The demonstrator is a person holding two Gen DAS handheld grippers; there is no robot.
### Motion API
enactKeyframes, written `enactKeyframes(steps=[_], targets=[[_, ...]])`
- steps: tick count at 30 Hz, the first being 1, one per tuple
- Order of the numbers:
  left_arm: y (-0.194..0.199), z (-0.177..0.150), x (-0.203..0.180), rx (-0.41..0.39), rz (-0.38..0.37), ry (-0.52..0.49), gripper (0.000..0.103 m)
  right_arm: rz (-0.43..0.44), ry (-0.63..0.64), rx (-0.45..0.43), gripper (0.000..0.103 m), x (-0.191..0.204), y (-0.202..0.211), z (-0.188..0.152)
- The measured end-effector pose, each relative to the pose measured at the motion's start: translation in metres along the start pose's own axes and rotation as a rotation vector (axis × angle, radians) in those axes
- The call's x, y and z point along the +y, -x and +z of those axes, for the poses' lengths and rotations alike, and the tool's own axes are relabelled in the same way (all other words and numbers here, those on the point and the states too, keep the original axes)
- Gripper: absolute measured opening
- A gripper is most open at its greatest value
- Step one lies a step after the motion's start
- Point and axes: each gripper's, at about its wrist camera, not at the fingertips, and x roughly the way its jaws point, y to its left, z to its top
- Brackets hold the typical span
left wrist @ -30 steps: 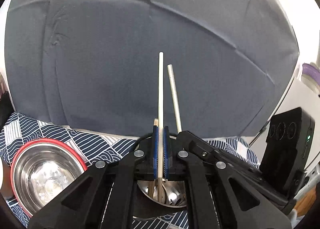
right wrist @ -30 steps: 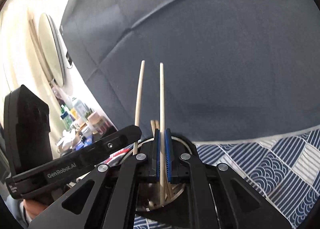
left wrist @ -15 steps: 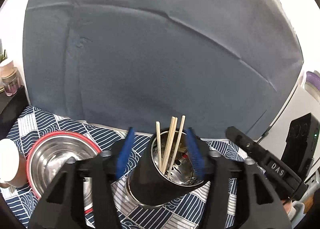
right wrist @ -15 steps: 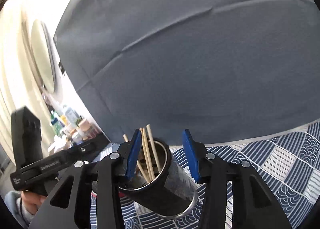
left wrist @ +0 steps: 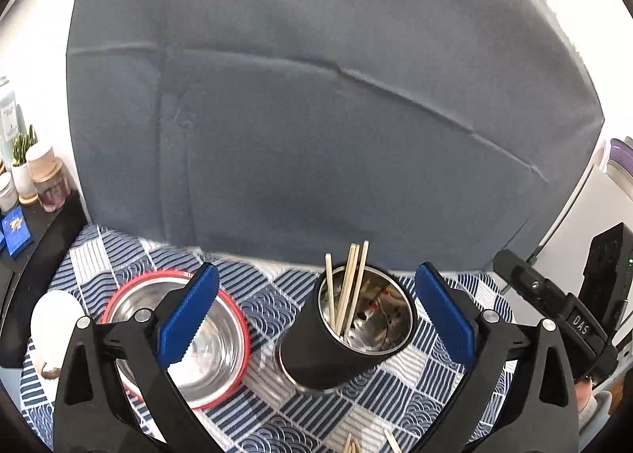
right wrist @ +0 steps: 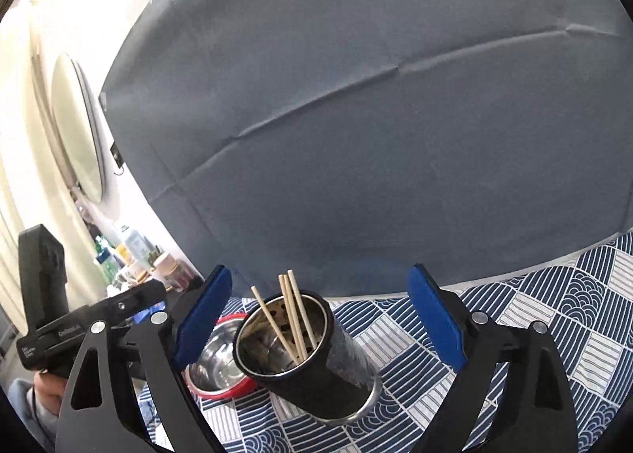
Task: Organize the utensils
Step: 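Drop both chopsticks into the black holder and open both tools, then move both tools back down toward the remaining chopsticks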
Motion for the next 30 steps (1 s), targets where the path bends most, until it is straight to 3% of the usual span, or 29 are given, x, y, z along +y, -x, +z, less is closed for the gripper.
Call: enactKeyframes(steps=[9,30], targets=[[0.005,-0.011,-0.003,0.057,0.007,-0.036,0.097,-0.055,0.003,0.052,0.088,-0.002,0.011,-0.003],[-0.015,-0.099,-0.003,0.272,0.013,-0.079,0.097,-0.169,-0.041,0.211,0.088,-0.037,0.034,-0.075]])
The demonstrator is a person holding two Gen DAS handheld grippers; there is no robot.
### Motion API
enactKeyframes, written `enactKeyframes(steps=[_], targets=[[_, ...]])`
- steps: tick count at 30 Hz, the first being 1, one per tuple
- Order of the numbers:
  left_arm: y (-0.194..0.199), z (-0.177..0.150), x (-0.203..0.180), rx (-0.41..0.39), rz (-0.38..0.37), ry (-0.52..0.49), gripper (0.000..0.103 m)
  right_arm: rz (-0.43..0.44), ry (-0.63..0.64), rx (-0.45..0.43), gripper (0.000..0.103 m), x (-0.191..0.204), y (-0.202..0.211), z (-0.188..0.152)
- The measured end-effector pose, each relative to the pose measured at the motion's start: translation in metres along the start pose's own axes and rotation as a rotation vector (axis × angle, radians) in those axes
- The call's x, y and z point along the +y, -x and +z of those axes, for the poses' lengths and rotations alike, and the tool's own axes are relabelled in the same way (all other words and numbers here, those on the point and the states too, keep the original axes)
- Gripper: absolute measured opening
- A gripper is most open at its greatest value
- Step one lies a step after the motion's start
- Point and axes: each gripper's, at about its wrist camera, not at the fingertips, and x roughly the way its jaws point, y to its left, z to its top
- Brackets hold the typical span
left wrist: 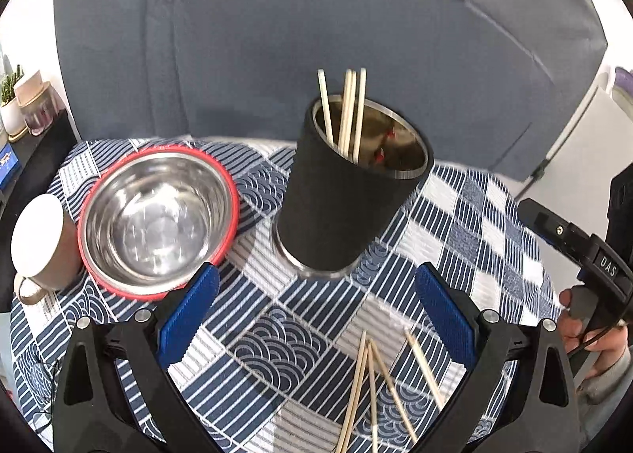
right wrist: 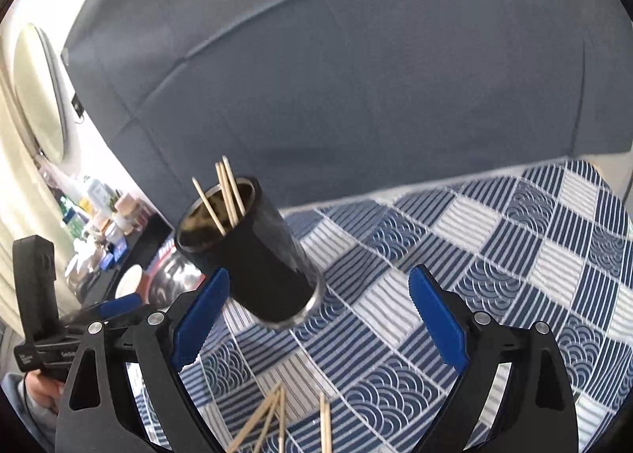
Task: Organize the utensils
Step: 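Move both tools back down toward the remaining chopsticks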
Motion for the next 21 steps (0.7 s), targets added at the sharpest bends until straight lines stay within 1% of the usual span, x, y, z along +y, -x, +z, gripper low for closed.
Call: enactKeyframes(steps=[6,10,17,21], targets=[[-0.013,-0.021,-0.004,0.059,0.003,-0.023,0.097,-0.026,-0.021,0.054,0.088,-0.011,-0.006,-0.021],[-0.026,-0.037,-0.007,0.111,0.008,-0.037,0.097,-0.045,-0.026,0.092,0.088,-0.019,-0.010,-0.036],[-0.044,-0.062,-0.009,0.182,0.016,-0.057,0.097,-0.094,0.021,0.168,0.088,-0.025,-0.018,-0.063],[-0.054,-0.075,-0.006,0.224,0.026,-0.055,0.097,-0.094,0.040,0.207,0.088,-0.025,-0.020,-0.077]])
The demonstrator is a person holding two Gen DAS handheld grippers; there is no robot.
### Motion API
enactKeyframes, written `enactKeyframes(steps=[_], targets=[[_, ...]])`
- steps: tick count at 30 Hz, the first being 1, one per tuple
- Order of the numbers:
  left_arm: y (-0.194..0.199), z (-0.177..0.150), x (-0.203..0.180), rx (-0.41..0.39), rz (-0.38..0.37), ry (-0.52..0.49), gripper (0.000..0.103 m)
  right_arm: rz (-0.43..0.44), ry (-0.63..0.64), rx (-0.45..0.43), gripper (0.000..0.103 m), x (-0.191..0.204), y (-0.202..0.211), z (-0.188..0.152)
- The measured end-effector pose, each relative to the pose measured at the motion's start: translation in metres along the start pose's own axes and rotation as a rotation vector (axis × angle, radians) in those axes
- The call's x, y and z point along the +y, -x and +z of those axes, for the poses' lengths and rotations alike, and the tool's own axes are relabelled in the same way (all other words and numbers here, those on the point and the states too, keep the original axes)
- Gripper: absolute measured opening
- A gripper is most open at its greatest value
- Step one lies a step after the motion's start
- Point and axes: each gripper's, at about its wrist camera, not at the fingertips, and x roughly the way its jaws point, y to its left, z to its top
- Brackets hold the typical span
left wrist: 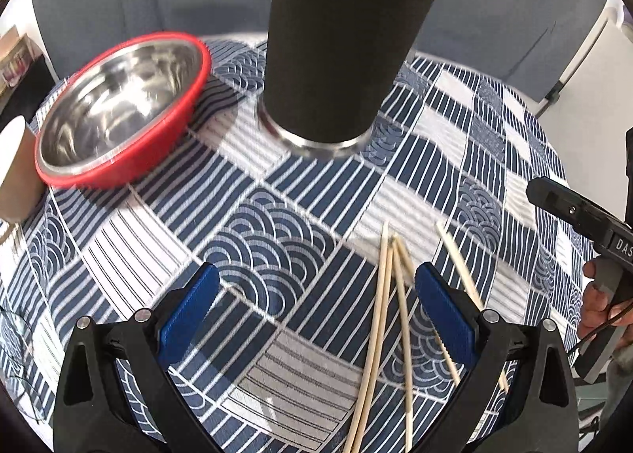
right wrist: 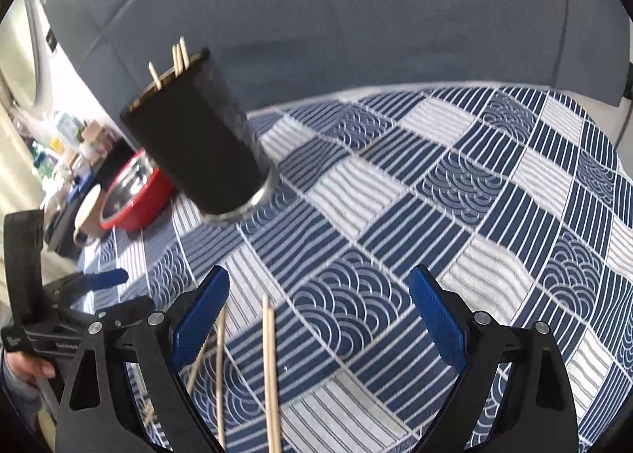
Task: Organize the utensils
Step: 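Move both tools back down toward the remaining chopsticks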
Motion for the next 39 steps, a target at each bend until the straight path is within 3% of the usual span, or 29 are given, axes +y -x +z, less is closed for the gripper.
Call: enactKeyframes(steps=[7,15,28,39], targets=[[-0.015,-0.017,0.007,0.055,0.005,0.027,0.097,-0.023,0.069,0.071,0.088,0.006,-0.013,-0.020],[-0.023,-0.030,-0.004,0.070,0.044,-0.056,0.097,-0.052,0.136,0.163,0.088,0.007,-0.029,-0.043],[-0.029,-0.032,-0.014,0.053,0.095,-0.121,0.097,-0.107,0.192,0.175,0.088,0.008,-0.035,-0.053],[-0.030,-0.029,-0.014,0.059,0.109,-0.112,0.099,-0.138,0.233,0.187,0.089,0.016,-0.038,-0.055]])
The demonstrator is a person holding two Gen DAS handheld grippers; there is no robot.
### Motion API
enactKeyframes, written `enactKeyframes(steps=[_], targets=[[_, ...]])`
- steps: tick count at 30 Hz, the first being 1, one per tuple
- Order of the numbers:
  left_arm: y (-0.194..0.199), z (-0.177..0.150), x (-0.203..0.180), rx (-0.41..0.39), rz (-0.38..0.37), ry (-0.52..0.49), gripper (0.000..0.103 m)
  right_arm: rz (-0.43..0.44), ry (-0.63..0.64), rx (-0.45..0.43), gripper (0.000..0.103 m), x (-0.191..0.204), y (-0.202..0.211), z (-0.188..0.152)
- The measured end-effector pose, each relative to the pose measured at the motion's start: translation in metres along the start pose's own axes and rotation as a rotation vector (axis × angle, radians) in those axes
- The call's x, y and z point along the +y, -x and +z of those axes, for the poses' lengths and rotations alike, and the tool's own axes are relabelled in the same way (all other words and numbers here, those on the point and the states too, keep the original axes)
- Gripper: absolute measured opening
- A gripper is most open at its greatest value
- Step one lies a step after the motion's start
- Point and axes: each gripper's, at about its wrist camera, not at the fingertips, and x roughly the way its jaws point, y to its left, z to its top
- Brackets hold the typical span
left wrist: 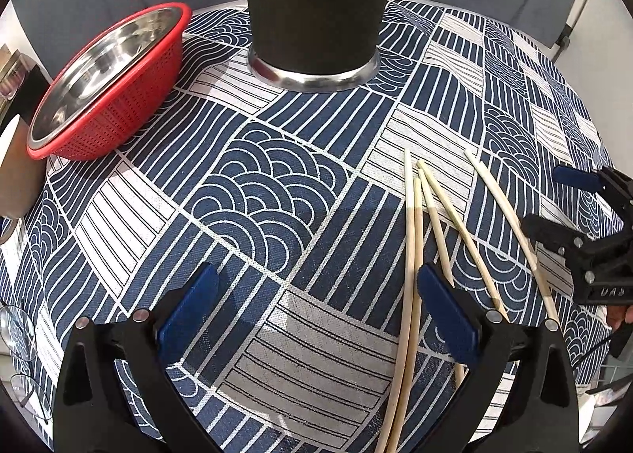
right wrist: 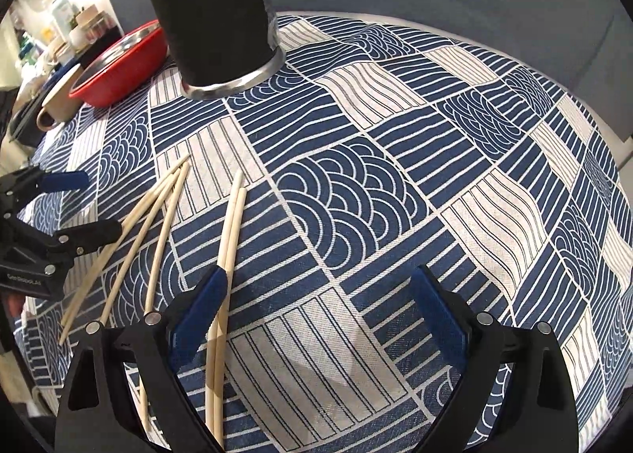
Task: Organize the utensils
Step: 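Move both tools back down toward the remaining chopsticks, then align both open tools over one loose chopstick each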
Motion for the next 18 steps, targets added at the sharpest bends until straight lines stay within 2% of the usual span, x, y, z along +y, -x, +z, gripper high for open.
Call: enactKeyframes(steps=[5,9,13,15,18], targets=[[-0.001,0.004,0.001,0.010,0.005,0.002,0.099,-0.051,0.047,0.016,0.091,0.009,-0.002,0.001],[-0.003,0.005,0.003,0.009,0.009,-0.009,0.099,-0.031,0.016,0.032,0.091,0.002,-0.003,0.000],[-0.003,0.005,0.012,0.012,0.018,0.023,0.099,-0.035,0.006,0.035,0.093,-0.002,-0.002,-0.001],[-0.005,0.005,0.017,0.033,0.069,0.036,0.099,-0.038,-0.004,0.031,0.094,-0.003,-0.004,-0.001],[-0.004,0.006,0.017,0.042,0.055,0.028,0.098,-0.040,-0.010,0.035,0.095,-0.003,-0.005,-0.001]])
